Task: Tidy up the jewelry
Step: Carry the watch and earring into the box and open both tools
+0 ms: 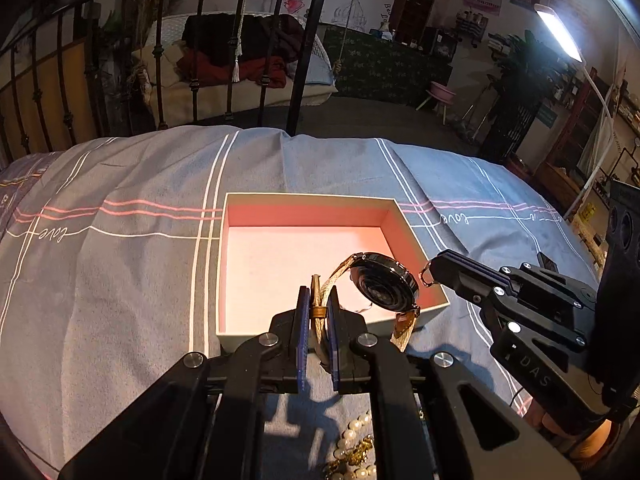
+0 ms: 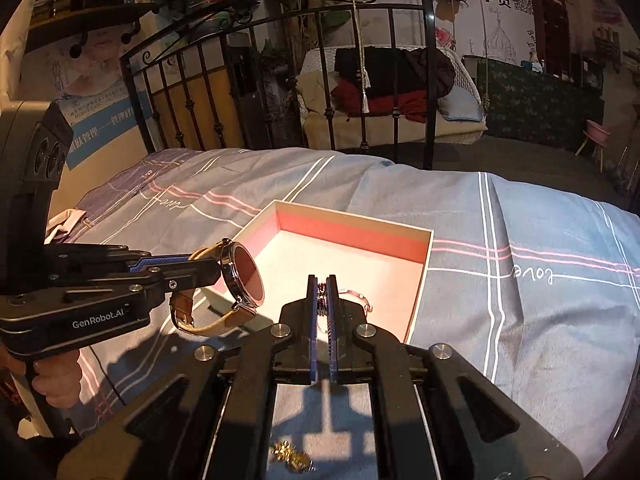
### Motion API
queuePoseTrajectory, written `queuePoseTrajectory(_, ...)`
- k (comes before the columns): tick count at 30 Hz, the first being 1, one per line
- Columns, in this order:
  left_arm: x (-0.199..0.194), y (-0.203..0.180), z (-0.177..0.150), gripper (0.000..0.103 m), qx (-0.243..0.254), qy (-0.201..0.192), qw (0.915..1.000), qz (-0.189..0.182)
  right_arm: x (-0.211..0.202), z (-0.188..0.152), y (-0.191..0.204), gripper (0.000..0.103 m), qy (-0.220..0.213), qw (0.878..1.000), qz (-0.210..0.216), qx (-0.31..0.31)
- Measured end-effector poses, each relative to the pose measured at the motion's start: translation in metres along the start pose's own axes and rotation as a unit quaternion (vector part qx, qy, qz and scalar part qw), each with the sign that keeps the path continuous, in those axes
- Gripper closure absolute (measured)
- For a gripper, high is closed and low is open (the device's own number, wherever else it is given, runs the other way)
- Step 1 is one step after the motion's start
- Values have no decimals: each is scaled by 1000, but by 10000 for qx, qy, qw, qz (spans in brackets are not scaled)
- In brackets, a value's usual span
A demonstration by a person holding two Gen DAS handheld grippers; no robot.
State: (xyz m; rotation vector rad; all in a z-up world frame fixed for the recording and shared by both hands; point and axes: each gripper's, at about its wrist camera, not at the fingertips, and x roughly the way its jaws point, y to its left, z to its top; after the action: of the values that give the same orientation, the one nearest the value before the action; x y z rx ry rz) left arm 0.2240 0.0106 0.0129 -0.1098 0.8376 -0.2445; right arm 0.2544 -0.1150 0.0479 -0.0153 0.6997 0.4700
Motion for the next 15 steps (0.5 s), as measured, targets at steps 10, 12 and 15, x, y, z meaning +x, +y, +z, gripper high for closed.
queuePoseTrajectory(10,63,13,49,95,-231,379,9983,384,66,22,-27,98,430,9986,-232,178)
queuePoseTrajectory(12,73,14,49,95,-237,475,9975,457,74,18,-28,98,509,9983,-196,217)
queuePoseTrajectory(15,88,15,48,95,-247,695,9958,533,85,11,-26,98,688,9974,-157,173)
